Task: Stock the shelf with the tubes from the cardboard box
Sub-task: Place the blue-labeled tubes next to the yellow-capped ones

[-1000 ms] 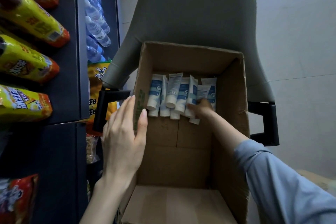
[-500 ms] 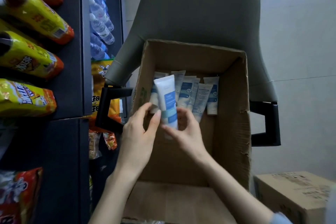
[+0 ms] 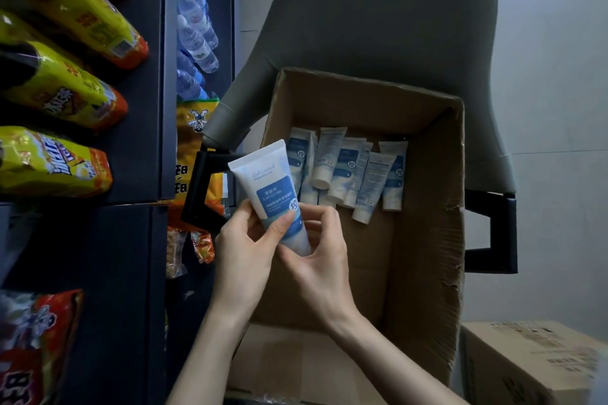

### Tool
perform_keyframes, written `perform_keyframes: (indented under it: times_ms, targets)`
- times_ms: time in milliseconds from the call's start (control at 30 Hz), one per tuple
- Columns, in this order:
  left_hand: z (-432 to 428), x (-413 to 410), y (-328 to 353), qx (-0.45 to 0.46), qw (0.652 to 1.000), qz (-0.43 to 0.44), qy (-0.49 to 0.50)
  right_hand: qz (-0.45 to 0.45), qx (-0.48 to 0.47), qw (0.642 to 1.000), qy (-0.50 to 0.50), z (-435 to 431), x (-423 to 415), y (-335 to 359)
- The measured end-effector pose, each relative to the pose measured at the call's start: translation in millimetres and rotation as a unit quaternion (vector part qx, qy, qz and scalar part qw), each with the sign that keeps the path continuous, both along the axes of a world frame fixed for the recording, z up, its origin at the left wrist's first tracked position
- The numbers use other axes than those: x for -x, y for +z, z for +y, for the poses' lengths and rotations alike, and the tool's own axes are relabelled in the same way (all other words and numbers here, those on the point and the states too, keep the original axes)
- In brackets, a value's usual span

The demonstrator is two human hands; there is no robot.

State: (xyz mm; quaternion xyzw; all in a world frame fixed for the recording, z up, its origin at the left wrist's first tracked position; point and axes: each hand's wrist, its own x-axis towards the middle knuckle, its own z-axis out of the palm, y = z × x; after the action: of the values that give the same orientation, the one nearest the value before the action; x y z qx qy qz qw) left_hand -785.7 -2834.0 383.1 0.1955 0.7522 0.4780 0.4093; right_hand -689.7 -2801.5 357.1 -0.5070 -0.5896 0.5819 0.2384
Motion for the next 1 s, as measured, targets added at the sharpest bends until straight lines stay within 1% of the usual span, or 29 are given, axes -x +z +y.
perform_keyframes:
  times_ms: [67,200,233,333,400,567,633,700,833,900,1000]
  targets:
    - [2.9,4.7,-0.1,-0.011,1.0,-0.008,0.01,-0.015,-0.019,0.999,0.029,4.9,1.7,0.8]
    - [3.5,18.3,-0.8,-0.026,0.998,-0.036,0.045,-0.025,-0.05,0.991,0.121,24.6,0.1,-0.6]
    - [2.6,23.0,-0.9,-0.026,0.998,-0.036,0.052,-0.032,-0.052,0.99,0.124,32.7,-1.7,-4.3]
    - [-1.3,36.8,-0.4,-0.021,0.997,-0.032,0.073,-0.057,0.0,0.997,0.053,63.4,-7.0,-26.5]
    - [-3.7,43.1,-0.1,-0.026,0.996,-0.034,0.082,-0.105,0.032,0.994,0.012,84.5,-10.4,-51.9]
    - [-8.2,48.2,-1.4,-0.025,0.995,-0.052,0.083,-0.202,0.14,0.969,-0.022,120.0,-9.2,-119.0]
    - [-10.5,47.3,-3.4,-0.013,0.996,-0.056,0.066,-0.22,0.175,0.959,-0.029,128.0,-3.3,-136.6]
    - [-13.1,45.6,-5.4,-0.004,0.997,-0.062,0.053,-0.219,0.201,0.953,-0.063,134.5,1.4,-147.1]
    - [-18.2,44.4,-7.6,-0.002,0.996,-0.078,0.05,-0.2,0.216,0.948,-0.122,140.5,5.3,-156.6]
    - [-19.3,44.8,-7.1,-0.006,0.995,-0.082,0.053,-0.213,0.197,0.95,-0.119,140.0,7.3,-158.5]
    - [-19.6,46.3,-6.4,-0.012,0.994,-0.087,0.061,-0.244,0.164,0.952,-0.085,137.7,10.7,-158.3]
